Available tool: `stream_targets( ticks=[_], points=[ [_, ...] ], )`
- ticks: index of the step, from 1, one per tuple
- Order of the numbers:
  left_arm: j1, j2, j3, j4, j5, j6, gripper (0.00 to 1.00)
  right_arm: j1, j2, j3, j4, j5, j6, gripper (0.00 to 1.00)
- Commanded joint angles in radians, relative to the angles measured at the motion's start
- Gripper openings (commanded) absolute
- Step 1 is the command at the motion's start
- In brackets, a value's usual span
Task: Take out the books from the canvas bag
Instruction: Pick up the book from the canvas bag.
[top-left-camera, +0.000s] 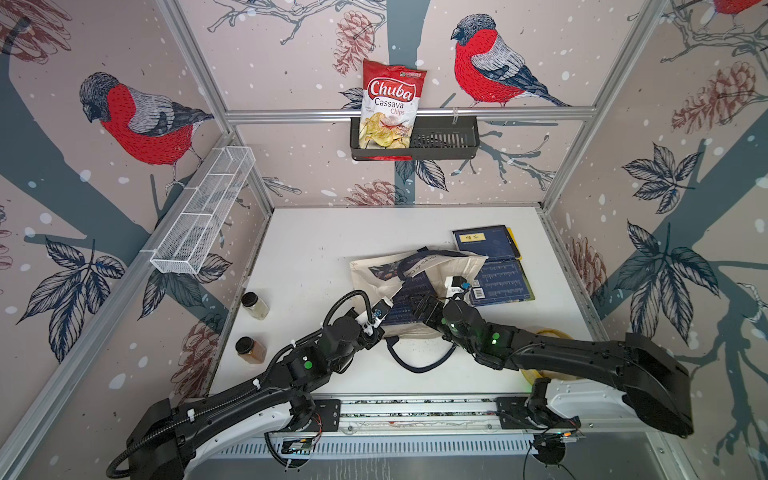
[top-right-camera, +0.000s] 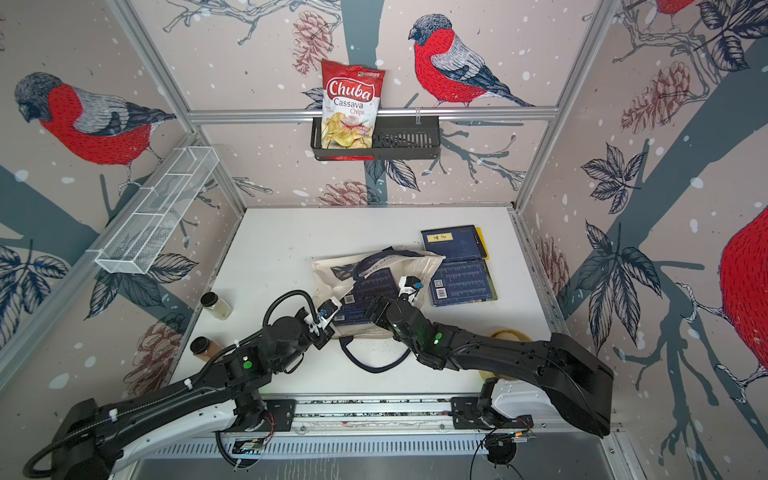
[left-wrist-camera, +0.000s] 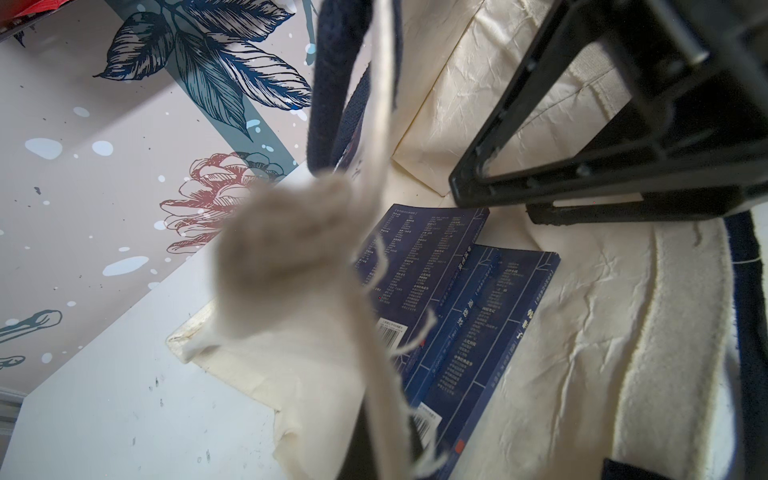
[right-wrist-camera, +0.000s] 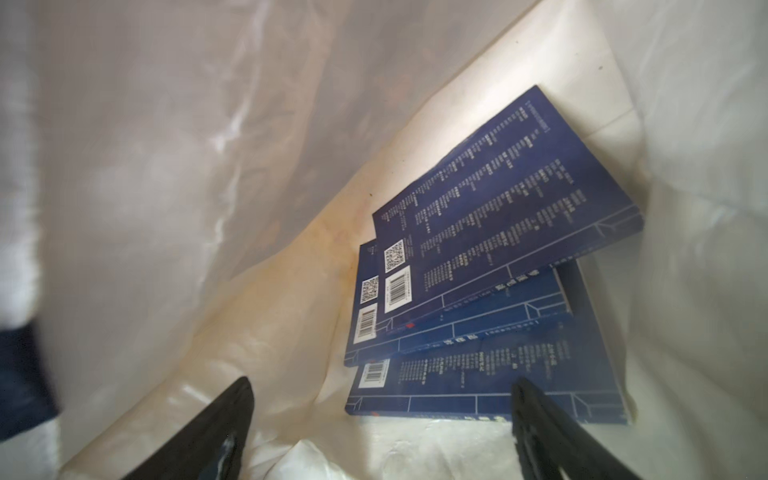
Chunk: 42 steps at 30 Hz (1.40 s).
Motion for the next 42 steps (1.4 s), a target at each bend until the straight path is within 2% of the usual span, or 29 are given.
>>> stream_targets(
  ticks=[1,6,16,24,29,32,35,40,42],
  points=[
    [-0.001,0.000,-0.001,0.074,0.020,0.017,0.00,-0.008,0.058,0.027,-0.005,-0.055,0.051,0.95],
    [-0.002,0.006,-0.001,0.070,0.025,0.021,0.00,-0.031,0.157,0.061,0.014,-0.160,0.075,0.94],
    [-0.001,0.015,-0.003,0.072,0.036,0.023,0.00,-0.107,0.242,0.040,0.111,-0.148,0.105,0.87],
    [-0.001,0.024,-0.004,0.073,0.040,0.023,0.00,-0.165,0.338,0.055,0.190,-0.212,0.126,0.81],
    [-0.001,0.031,-0.003,0.072,0.043,0.025,0.00,-0.171,0.391,0.077,0.222,-0.176,0.119,0.77],
    [-0.001,0.032,-0.002,0.071,0.044,0.024,0.00,-0.176,0.417,0.083,0.254,-0.166,0.116,0.68],
    [-0.001,0.032,-0.003,0.071,0.045,0.025,0.00,-0.176,0.419,0.084,0.294,-0.133,0.111,0.64],
    [-0.001,0.032,-0.003,0.072,0.051,0.024,0.00,-0.172,0.407,0.130,0.297,-0.052,0.035,0.61],
    [-0.001,0.031,-0.003,0.071,0.051,0.024,0.00,-0.182,0.422,0.149,0.300,-0.057,0.025,0.61]
  ],
)
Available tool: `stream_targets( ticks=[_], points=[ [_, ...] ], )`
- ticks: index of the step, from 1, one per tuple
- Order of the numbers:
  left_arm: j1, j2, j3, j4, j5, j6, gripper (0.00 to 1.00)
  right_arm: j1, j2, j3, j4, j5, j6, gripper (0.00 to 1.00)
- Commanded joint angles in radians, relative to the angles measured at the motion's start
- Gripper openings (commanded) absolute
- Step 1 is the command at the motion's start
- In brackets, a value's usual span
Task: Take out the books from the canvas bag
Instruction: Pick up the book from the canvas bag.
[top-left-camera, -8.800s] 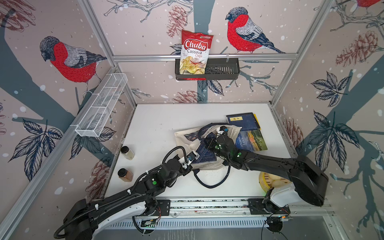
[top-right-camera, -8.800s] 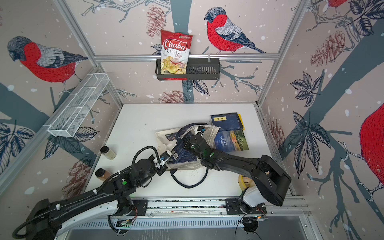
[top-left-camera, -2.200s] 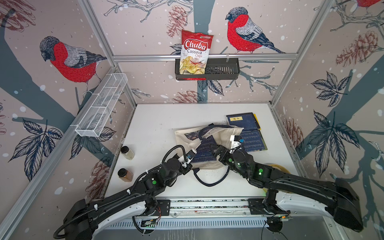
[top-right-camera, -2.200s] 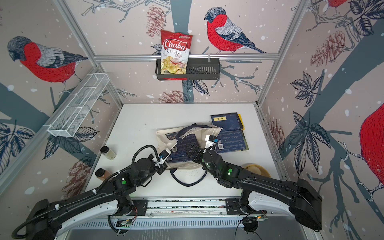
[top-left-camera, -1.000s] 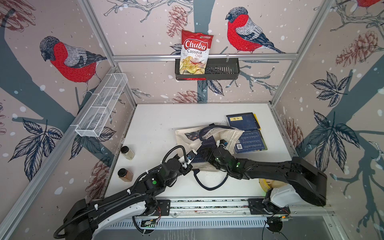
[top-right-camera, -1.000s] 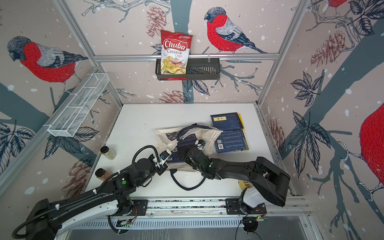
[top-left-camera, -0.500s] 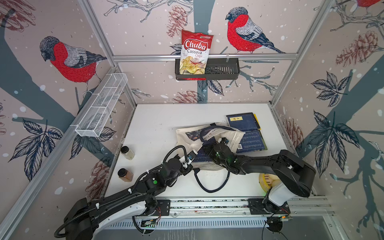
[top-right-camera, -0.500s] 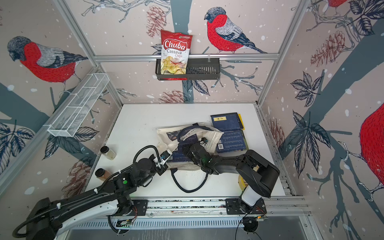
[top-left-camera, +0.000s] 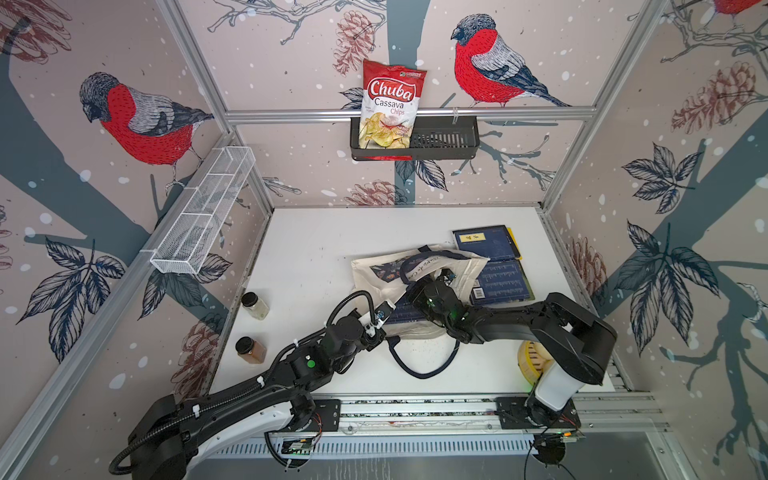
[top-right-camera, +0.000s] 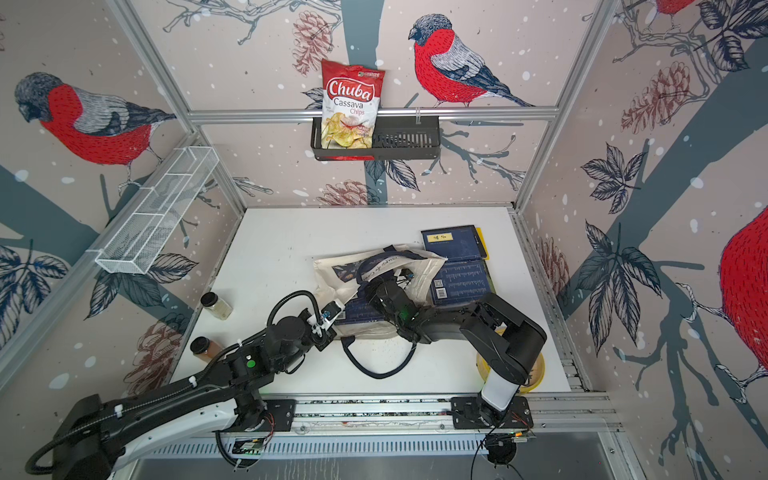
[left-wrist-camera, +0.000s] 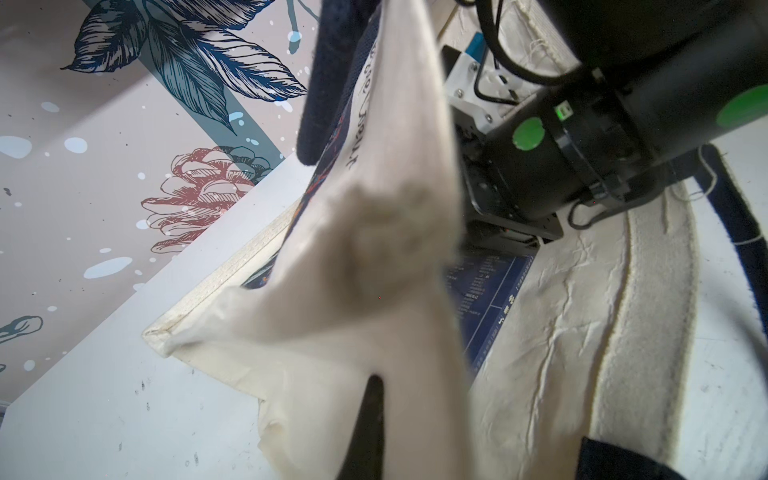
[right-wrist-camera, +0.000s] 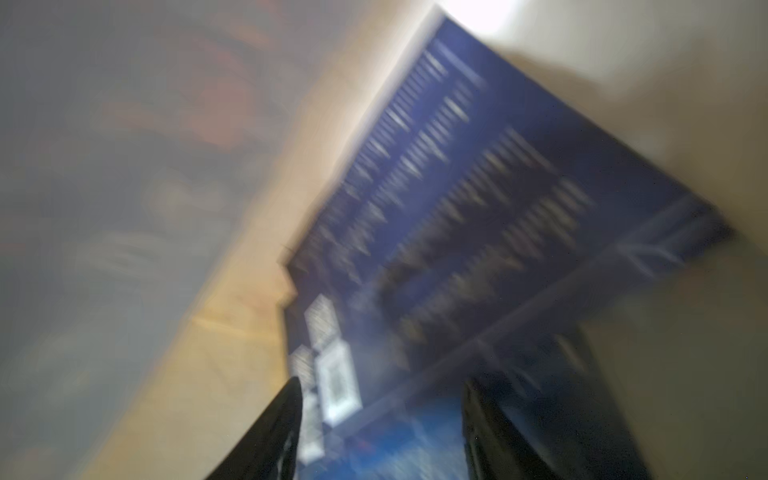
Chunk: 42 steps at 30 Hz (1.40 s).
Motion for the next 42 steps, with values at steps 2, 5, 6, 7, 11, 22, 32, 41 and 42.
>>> stream_targets(
  ticks=[2,5,6,7,11,22,32,41,42],
  points=[
    [-0.001,-0.006,0.003,0.064,0.024,0.017,0.00,-0.029,0.032,0.022,0.077,0.003,-0.033,0.61],
    [0.000,-0.010,0.003,0.063,0.023,0.017,0.00,-0.045,0.051,0.012,0.115,-0.034,-0.002,0.60],
    [-0.002,-0.011,0.002,0.063,0.023,0.018,0.00,-0.041,0.053,0.012,0.111,-0.039,0.000,0.61],
    [-0.001,-0.010,0.002,0.063,0.024,0.017,0.00,-0.031,0.053,0.013,0.097,-0.033,0.001,0.63],
    [0.000,-0.010,0.006,0.064,0.026,0.018,0.00,0.030,0.004,-0.013,0.034,0.040,0.022,0.75],
    [-0.001,-0.008,0.006,0.061,0.027,0.019,0.00,0.030,0.022,-0.088,0.067,0.011,0.130,0.73],
    [0.000,-0.002,0.005,0.063,0.026,0.019,0.00,-0.042,0.158,-0.032,0.211,-0.035,0.110,0.65],
    [-0.001,0.005,0.006,0.063,0.030,0.019,0.00,-0.039,0.156,-0.017,0.295,0.013,0.031,0.53],
    [0.000,0.005,0.006,0.064,0.030,0.019,0.00,-0.039,0.150,-0.012,0.294,0.021,0.019,0.52]
  ],
)
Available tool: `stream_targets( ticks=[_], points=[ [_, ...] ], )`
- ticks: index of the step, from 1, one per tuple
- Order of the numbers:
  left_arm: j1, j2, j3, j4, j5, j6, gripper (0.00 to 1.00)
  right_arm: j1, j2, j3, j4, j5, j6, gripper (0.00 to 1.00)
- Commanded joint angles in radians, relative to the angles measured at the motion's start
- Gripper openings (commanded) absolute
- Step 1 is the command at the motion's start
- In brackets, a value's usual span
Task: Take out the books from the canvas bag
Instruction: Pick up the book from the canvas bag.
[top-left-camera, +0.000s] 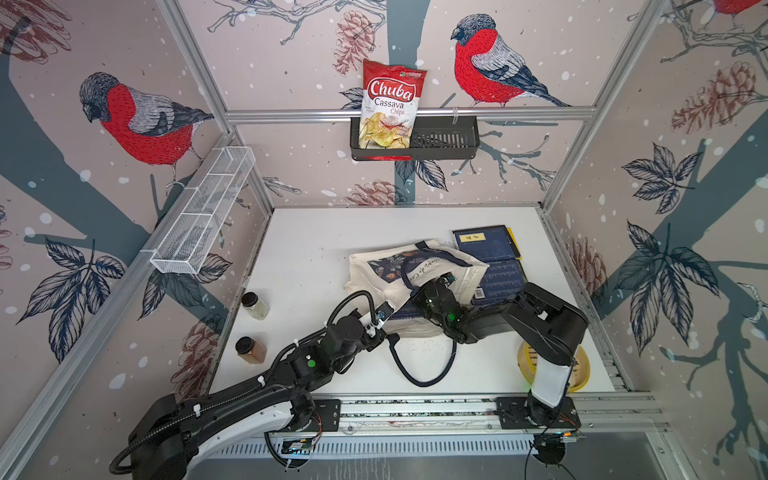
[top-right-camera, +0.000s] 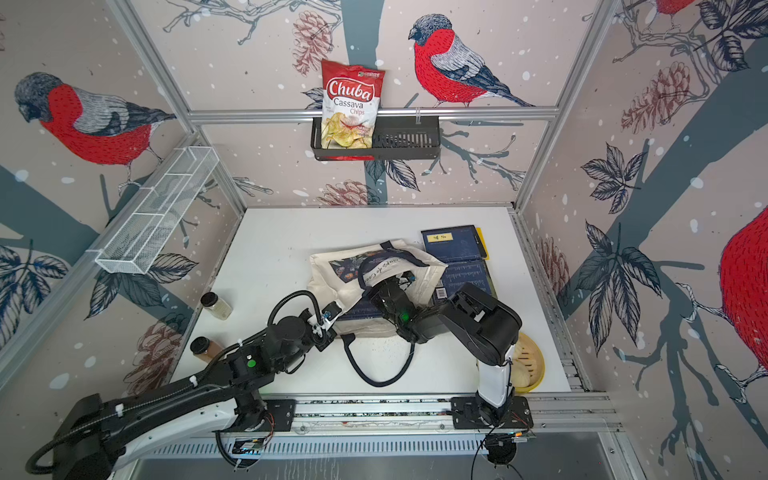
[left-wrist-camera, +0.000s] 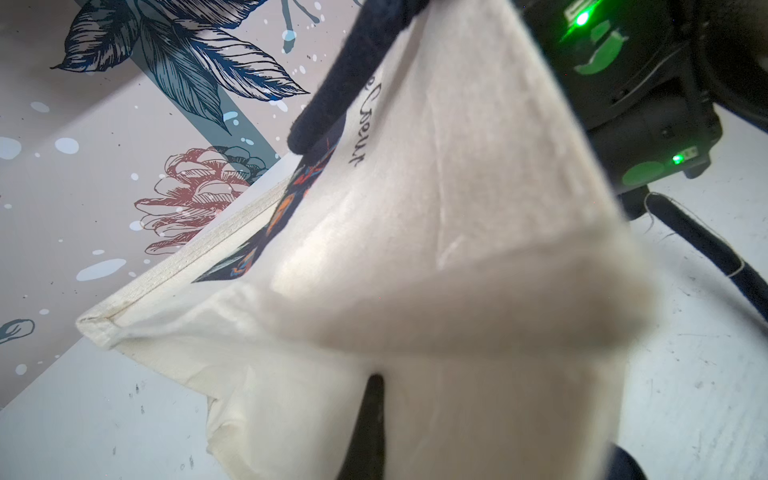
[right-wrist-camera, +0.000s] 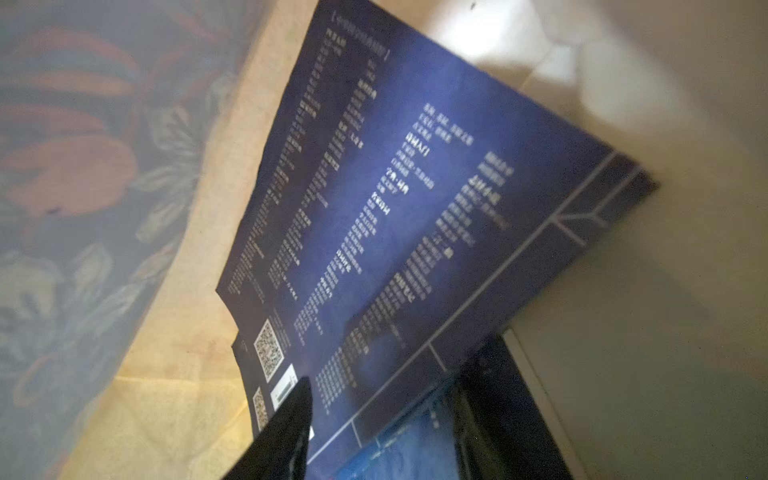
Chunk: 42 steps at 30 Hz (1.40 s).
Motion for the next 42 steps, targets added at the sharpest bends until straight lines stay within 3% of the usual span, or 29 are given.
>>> stream_targets(
  ticks=[1,10,18,25,42],
  points=[
    [-0.002,-0.001,0.006,0.064,0.020,0.020,0.00,-0.002,-0.024,0.022,0.043,0.051,-0.058,0.50],
    [-0.001,-0.001,0.006,0.064,0.021,0.017,0.00,-0.024,-0.025,0.064,0.017,0.043,-0.078,0.44],
    [-0.001,0.000,0.006,0.065,0.024,0.017,0.00,-0.039,0.048,0.110,0.044,-0.037,-0.072,0.53],
    [-0.001,-0.003,0.006,0.064,0.021,0.017,0.00,-0.026,0.100,0.175,0.023,-0.044,-0.087,0.53],
    [-0.001,-0.007,0.005,0.064,0.033,0.019,0.00,-0.055,0.127,0.183,0.016,-0.058,-0.112,0.19]
  ],
)
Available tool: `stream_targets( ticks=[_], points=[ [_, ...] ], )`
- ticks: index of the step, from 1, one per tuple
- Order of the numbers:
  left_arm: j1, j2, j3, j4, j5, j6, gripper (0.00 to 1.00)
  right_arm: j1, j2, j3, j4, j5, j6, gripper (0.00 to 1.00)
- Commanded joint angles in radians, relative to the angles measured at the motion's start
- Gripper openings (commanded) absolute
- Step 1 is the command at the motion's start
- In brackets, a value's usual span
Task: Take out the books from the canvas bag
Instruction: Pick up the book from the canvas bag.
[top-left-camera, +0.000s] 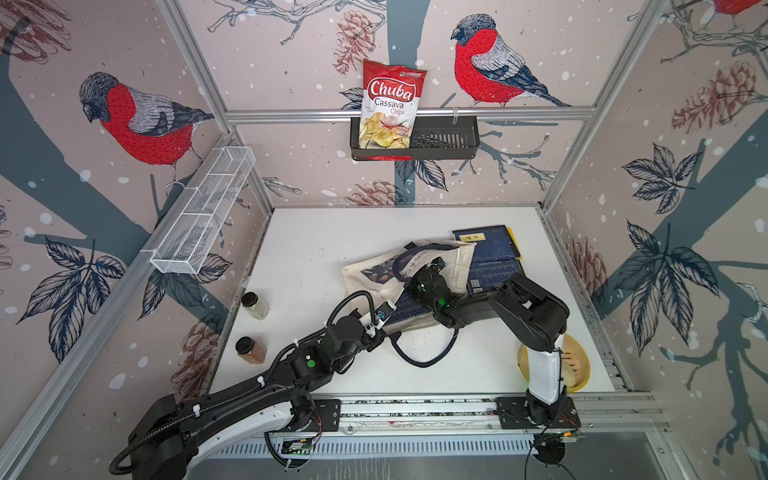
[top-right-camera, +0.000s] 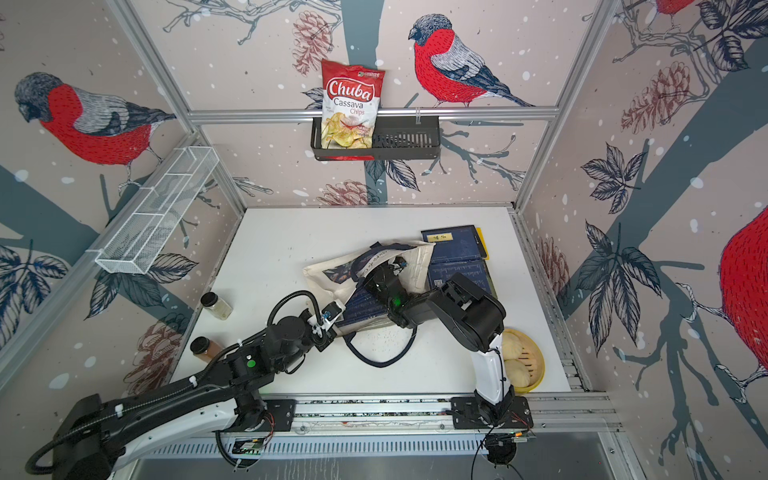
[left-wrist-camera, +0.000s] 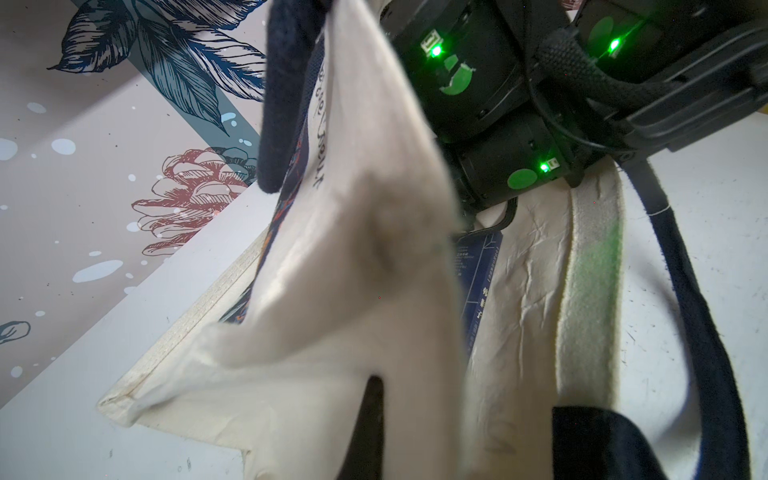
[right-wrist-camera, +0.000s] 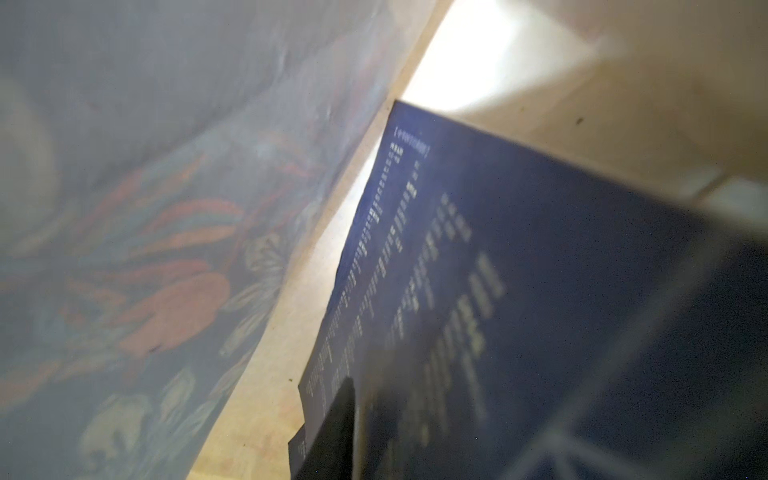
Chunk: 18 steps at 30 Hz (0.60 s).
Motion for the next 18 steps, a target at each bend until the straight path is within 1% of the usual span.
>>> stream_targets(
  ticks=[1,5,6,8,9,15,18],
  points=[
    [-0.002,-0.005,0.004,0.063,0.026,0.019,0.00,-0.002,-0.011,0.000,0.005,-0.009,-0.025,0.16],
    [-0.001,-0.005,0.005,0.063,0.025,0.020,0.00,0.008,-0.034,-0.007,-0.017,0.010,-0.040,0.14],
    [-0.001,-0.005,0.005,0.064,0.025,0.020,0.00,0.010,-0.042,-0.009,-0.021,0.013,-0.042,0.12],
    [-0.001,0.000,0.009,0.061,0.016,0.010,0.00,0.013,-0.066,-0.010,-0.046,0.018,-0.057,0.03],
    [-0.002,0.000,0.008,0.059,0.018,0.010,0.00,0.015,-0.077,-0.014,-0.052,0.022,-0.065,0.00],
    [-0.002,-0.002,0.008,0.061,0.014,0.010,0.00,0.042,-0.170,-0.042,-0.112,0.056,-0.114,0.00],
    [-0.001,-0.005,0.011,0.065,-0.009,0.007,0.00,0.054,-0.202,-0.057,-0.122,0.036,-0.140,0.00]
  ],
)
